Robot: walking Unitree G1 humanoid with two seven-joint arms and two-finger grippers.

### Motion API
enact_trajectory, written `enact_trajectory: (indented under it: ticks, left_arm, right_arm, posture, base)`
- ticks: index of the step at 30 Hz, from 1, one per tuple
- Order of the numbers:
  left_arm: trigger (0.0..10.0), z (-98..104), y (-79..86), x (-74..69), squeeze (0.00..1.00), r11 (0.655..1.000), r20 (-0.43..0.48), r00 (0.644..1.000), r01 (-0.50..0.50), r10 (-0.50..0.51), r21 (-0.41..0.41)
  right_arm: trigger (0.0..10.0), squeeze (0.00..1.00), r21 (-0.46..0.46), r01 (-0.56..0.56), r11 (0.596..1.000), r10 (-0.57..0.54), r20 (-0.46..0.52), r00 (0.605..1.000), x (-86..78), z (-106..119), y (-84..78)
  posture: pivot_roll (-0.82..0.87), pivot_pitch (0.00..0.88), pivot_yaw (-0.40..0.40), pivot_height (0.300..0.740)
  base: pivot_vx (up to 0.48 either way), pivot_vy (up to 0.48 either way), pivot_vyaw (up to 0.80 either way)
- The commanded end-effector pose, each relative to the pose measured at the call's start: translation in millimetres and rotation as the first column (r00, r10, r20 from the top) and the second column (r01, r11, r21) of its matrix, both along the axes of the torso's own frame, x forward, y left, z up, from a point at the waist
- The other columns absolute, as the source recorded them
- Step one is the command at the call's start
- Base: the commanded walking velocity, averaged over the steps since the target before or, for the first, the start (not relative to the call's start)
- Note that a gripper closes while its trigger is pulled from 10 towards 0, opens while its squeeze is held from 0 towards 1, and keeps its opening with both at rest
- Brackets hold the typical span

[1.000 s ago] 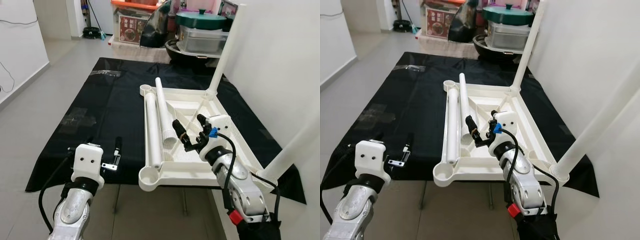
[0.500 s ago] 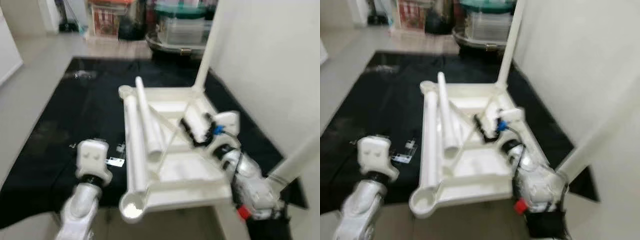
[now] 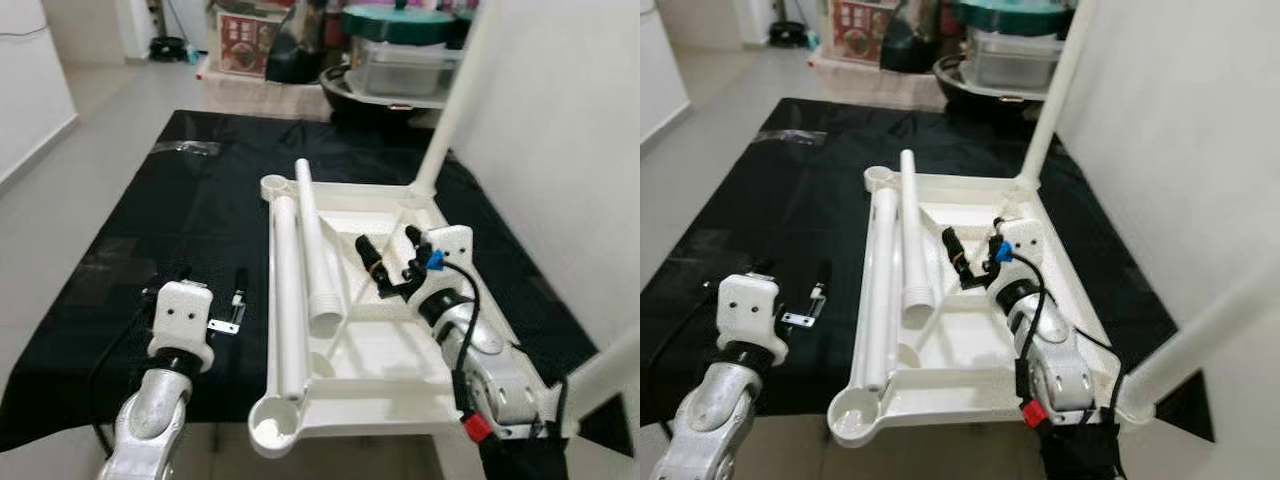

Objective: Building children table

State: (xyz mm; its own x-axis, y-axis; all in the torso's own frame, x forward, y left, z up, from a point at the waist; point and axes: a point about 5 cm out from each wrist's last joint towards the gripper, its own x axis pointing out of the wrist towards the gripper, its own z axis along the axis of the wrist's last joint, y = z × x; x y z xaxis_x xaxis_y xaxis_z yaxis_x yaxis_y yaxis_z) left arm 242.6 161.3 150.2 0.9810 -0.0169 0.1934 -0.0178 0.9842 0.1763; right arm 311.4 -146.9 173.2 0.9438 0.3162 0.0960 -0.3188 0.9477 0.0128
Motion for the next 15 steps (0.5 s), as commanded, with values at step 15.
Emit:
enact_trajectory:
  ticks: [15]
  left_arm:
    - [10.0, -11.5, 1.1, 1.0, 0.0, 0.999, -0.068, 0.997, -0.017, 0.02, 0.043]
  right_arm:
    - [10.0, 0.0, -0.035, -0.03, 0.999, 0.028, -0.071, 0.997, 0.1, -12.2, 1.0]
  posture:
    - [0.05, 0.0, -0.117, 0.74]
  base:
    - [0.0, 0.0, 0.0]
